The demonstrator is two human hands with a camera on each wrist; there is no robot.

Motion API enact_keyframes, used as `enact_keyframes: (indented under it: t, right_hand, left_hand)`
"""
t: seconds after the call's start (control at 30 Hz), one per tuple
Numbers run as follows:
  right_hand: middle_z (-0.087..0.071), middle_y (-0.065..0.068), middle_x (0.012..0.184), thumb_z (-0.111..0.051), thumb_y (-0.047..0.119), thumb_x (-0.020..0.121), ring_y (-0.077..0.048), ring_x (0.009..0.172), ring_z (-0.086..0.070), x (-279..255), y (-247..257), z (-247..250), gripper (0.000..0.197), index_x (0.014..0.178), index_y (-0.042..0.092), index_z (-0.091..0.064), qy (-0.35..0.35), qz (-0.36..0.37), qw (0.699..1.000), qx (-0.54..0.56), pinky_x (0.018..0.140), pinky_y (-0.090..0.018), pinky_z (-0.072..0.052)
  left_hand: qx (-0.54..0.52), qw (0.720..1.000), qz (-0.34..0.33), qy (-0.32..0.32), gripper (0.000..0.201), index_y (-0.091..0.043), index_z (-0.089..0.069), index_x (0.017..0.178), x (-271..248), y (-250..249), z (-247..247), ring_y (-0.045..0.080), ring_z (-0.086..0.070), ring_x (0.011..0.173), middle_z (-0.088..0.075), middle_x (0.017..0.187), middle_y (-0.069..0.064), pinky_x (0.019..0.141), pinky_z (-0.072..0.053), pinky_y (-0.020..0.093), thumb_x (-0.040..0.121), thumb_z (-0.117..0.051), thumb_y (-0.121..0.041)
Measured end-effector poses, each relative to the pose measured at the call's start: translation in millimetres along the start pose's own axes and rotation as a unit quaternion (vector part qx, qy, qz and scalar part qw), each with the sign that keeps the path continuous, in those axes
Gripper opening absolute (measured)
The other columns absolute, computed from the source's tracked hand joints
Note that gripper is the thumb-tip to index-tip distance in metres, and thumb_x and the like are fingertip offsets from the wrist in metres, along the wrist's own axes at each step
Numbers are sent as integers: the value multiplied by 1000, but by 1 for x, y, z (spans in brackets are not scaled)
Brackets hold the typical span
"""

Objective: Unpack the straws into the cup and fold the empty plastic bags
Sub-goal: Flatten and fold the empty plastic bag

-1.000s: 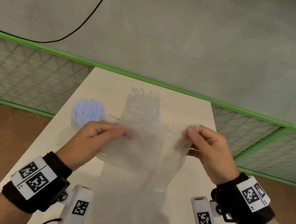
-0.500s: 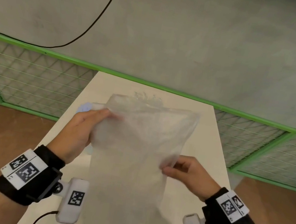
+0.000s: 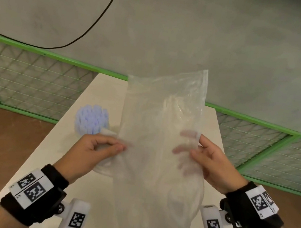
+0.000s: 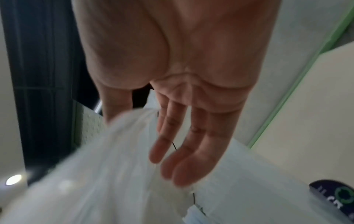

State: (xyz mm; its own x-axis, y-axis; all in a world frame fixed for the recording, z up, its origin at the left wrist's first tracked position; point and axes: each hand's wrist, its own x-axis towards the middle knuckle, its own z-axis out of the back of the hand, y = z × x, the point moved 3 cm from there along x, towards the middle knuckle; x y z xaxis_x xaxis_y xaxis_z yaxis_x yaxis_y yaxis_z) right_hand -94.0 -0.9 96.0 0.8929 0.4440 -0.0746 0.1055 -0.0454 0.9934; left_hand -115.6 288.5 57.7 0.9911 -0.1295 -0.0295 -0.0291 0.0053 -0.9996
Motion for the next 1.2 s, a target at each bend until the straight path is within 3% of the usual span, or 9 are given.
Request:
enact_keyframes:
  t: [0.23, 0.3, 0.37, 0.5, 0.63, 0.7, 0.83, 1.03, 1.2]
  right_hand:
    - [-70, -23, 82, -83, 43, 72, -31, 54, -65, -8, 3, 9, 46, 103, 12, -68, -51, 10, 999, 13, 51, -31, -54]
    - [-70, -22, 78, -86, 43, 67, -32, 52, -65, -10, 8, 13, 46, 98, 12, -71, -71, 20, 996, 41, 46, -29, -52]
    - [-70, -22, 80, -87, 41, 66, -33, 54, -67, -11, 11, 12, 44, 95, 12, -72, -71, 25, 995, 58, 44, -30, -53]
    - [-71, -20, 82, -84, 34, 70, -35, 56, -68, -8, 10, 3, 35, 94, 12, -72, -55, 28, 996, 72, 45, -31, -55]
    - [-69, -10, 89, -88, 36, 62, -31, 66, -70, -6, 8, -1, 41, 93, 12, -75, -59, 18, 997, 41, 51, -32, -57]
    - [-72, -5, 92, -92, 44, 55, -22, 73, -70, -7, 10, 2, 49, 91, 15, -77, -70, 19, 997, 22, 61, -32, -58]
    - [-74, -5, 93, -90, 50, 56, -15, 83, -70, -10, 16, 6, 52, 93, 15, -79, -52, 23, 998, 31, 71, -27, -58]
    - [-61, -17, 81, -84, 45, 69, -21, 64, -61, -8, 18, 7, 54, 111, 13, -70, -56, 6, 997, 50, 59, -28, -55]
    - [-61, -12, 55, -58, 12, 87, -19, 43, -60, -10, 24, 8, 24, 109, 16, -66, -61, 10, 996, 57, 46, -22, -48]
  left_hand:
    - [-7, 999, -28, -28, 14, -20, -78, 77, 6, -6, 13, 9, -68, 89, -75, 91, -4, 81, -54, 17, 72, -81, -7]
    - [-48, 998, -21, -36, 12, -19, -77, 76, 10, -11, 20, 10, -66, 87, -74, 89, -4, 79, -50, 24, 65, -77, -24]
    - [-85, 996, 34, 12, 35, -19, -78, 84, 12, -12, 17, 14, -66, 96, -74, 100, -1, 80, -48, 33, 60, -73, -44]
    - [-85, 981, 118, 129, 61, -28, -79, 97, 4, -12, -6, 18, -70, 101, -74, 108, 4, 80, -55, 30, 50, -78, -67]
    - [-110, 989, 66, 77, 19, -22, -80, 94, 5, -23, -16, 11, -71, 89, -76, 102, 3, 59, -52, 15, 83, -69, -32]
    - [-83, 994, 44, 60, 22, -22, -80, 94, 9, -27, -15, 8, -70, 87, -76, 101, 0, 54, -50, 13, 81, -62, -23]
    - [-61, 995, 18, 76, 23, -23, -80, 95, 10, -36, -9, 8, -70, 94, -76, 103, 0, 75, -56, 17, 79, -63, -21]
    - [36, 995, -52, 79, 22, -28, -78, 96, 13, -53, -6, 5, -67, 105, -75, 108, -9, 86, -53, 17, 79, -66, -21]
    - [110, 985, -99, 91, 17, -37, -76, 100, 16, -67, 0, 3, -64, 111, -73, 109, -15, 98, -51, 28, 83, -74, -36]
